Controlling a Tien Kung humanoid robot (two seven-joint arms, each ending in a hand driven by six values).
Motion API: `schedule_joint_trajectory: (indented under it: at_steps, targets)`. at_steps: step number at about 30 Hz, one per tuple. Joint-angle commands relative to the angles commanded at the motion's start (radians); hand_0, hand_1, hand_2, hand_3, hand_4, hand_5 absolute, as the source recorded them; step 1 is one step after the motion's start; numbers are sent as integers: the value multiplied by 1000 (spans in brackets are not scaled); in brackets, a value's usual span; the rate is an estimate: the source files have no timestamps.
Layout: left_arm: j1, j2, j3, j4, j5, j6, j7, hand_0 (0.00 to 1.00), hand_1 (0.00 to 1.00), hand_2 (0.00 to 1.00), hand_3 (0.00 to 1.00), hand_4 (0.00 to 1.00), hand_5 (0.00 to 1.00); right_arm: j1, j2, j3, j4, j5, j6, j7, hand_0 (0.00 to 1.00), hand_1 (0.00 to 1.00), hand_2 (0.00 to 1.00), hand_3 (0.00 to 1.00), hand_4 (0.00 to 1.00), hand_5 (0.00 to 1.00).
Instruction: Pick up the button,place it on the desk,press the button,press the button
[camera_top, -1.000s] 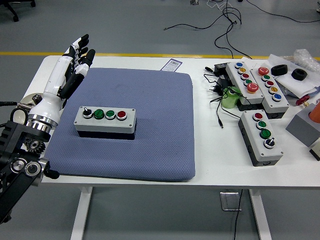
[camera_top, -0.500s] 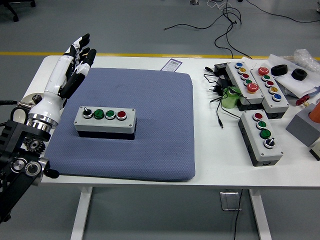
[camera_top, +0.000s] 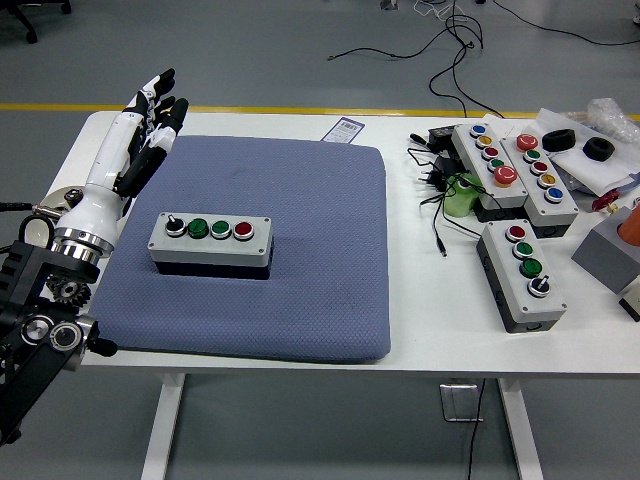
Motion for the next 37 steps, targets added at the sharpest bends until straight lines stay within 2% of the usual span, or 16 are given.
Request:
schedule_joint_trajectory:
  at_steps: [5, 9, 15, 20, 22, 28, 37]
  targets:
    - [-1, -2, -1, 7, -3, -1, 3, 882, 937, 992, 998, 685, 998, 0, 0, 3, 0, -4, 0, 0, 655, 690, 762, 650, 346, 176]
    - [-2, -6, 0, 31, -41, 4, -3, 882, 936, 993, 998, 686, 998, 0, 0, 2, 0, -4, 0, -1, 653, 690, 762, 650, 345, 175]
    - [-6, -11, -6, 79, -257, 24, -47, 879, 930, 989, 998, 686, 998, 0, -1, 0, 0, -1, -1, 0, 654, 688, 762, 650, 345, 174]
    - [-9, -15, -20, 112, -457, 17, -66, 879, 930, 989, 998, 686, 998, 2, -1, 1, 0, -1, -3, 1, 654, 688, 762, 650, 345, 174]
    - [-9, -16, -24, 120, -508, 11, -67, 876, 925, 981, 998, 686, 998, 2, -1, 2, 0, -2, -4, 1, 653, 688, 762, 649, 344, 174]
    - [-10, -15, -27, 136, -529, 0, -59, 876, 926, 981, 998, 684, 998, 2, 0, 6, 0, -4, -4, 1, 652, 688, 761, 649, 344, 174]
    - [2, -21, -40, 141, -496, -3, -53, 876, 925, 979, 998, 683, 998, 0, 2, 9, 0, -10, -5, -5, 653, 688, 761, 649, 344, 173]
